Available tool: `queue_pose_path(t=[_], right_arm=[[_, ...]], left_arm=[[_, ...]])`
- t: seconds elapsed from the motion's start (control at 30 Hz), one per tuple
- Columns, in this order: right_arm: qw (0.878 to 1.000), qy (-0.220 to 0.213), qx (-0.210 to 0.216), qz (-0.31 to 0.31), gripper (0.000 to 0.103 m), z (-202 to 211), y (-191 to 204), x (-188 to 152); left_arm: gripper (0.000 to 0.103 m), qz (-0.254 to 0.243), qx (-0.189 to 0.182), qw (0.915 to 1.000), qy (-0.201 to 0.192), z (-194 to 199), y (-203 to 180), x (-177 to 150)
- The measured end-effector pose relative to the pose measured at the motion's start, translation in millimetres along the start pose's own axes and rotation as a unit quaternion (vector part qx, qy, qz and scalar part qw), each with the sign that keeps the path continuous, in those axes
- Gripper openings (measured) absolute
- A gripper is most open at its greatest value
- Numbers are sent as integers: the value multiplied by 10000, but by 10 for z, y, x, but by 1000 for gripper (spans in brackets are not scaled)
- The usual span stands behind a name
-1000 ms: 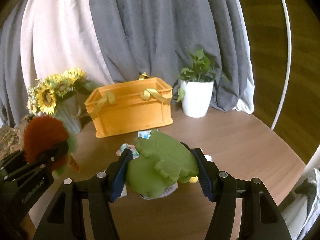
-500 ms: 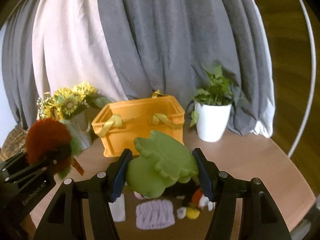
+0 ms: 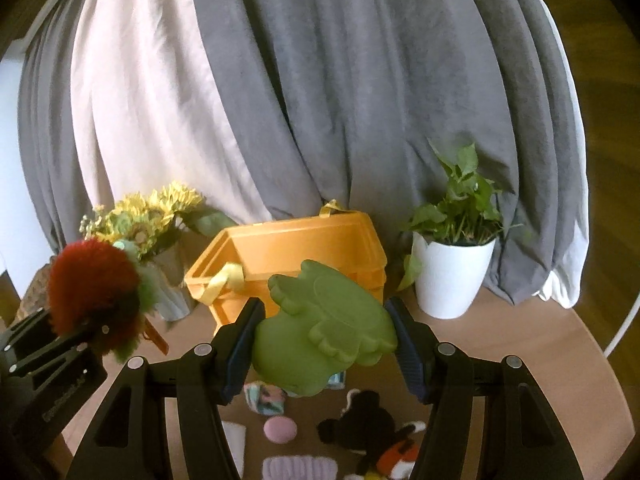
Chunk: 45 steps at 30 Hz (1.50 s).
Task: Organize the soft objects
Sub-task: 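Lift both held toys and carry them over the orange crate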
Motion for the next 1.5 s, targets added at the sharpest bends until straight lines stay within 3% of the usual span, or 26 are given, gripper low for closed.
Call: queue_pose_path(t=[0.4, 0.73, 1.07, 1.5], right_arm=[[9999, 4, 161, 47, 63, -373, 44, 431], [9996, -145, 153, 176, 63, -707, 80, 876], [9990, 324, 228, 186, 63, -1259, 40, 1010], [9889, 1373, 393, 398, 63, -2088, 63, 887]], left_arm=[[35, -88, 107, 9990, -423, -243, 36, 536], [35, -89, 61, 9991, -400, -660, 11, 867], [36, -115, -247, 9992, 281, -1320, -27, 960], [36, -183, -299, 9908, 1308, -2090, 5, 741]])
Point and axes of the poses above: each gripper's, at about its wrist camera, not at the fingertips, and z roughly against the way its jaws point, y to its left, x to its top, the point moved 10 cm from there along -z, roughly the way its jaws point, and after that the axes turned 7 degrees about z, right-handed, at the moved point
